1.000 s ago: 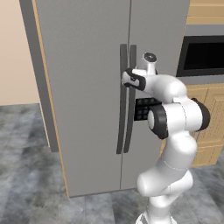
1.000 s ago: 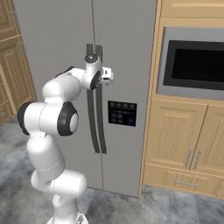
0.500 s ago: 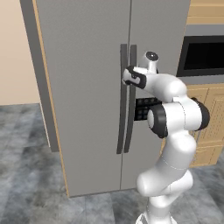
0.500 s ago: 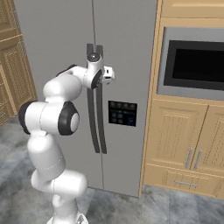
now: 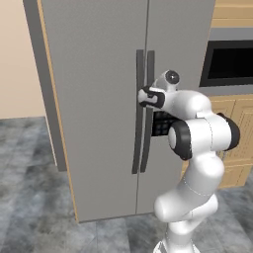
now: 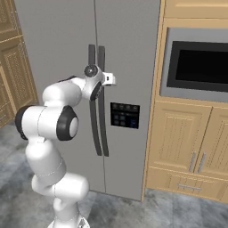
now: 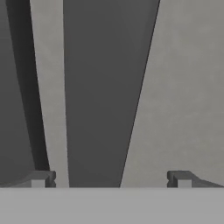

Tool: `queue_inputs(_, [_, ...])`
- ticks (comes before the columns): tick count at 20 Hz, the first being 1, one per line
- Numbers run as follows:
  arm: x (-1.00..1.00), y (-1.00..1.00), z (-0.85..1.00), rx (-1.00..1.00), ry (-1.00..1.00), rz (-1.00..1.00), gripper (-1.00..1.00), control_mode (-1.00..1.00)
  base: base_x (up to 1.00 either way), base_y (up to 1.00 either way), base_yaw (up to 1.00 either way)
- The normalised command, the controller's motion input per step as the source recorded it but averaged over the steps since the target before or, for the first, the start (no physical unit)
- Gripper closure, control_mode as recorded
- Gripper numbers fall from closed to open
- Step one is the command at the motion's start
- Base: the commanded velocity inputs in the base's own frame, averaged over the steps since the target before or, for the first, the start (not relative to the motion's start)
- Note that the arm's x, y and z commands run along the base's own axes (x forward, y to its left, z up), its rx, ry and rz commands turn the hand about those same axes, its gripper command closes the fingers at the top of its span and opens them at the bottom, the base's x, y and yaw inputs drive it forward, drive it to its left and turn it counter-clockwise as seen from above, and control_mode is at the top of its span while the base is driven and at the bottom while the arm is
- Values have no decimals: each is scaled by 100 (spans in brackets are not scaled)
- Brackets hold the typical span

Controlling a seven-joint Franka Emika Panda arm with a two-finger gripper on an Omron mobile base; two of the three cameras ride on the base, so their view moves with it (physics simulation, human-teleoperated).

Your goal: Move the hot dog bun to the plate on the dining table and place the condiment next to that plate. Then navigate to the fridge and take the sausage and place it on the plate as well.

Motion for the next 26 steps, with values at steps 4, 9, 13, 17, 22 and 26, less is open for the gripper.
queue_inputs(4, [13, -15, 0, 0, 0, -15, -100, -100, 0, 0, 0])
queue_inputs(9, [15, -26, -2, 0, -4, -9, -100, -100, 0, 0, 0])
queue_inputs(13, [-9, -27, 0, 1, -21, -3, -100, -100, 0, 0, 0])
queue_inputs(17, [-18, -13, 0, 0, -19, -2, -100, -100, 0, 0, 0])
queue_inputs(22, [63, -2, -8, 8, 0, 1, -100, -100, 0, 0, 0])
queue_inputs(26, [91, 0, -19, 14, 0, 4, -100, -100, 0, 0, 0])
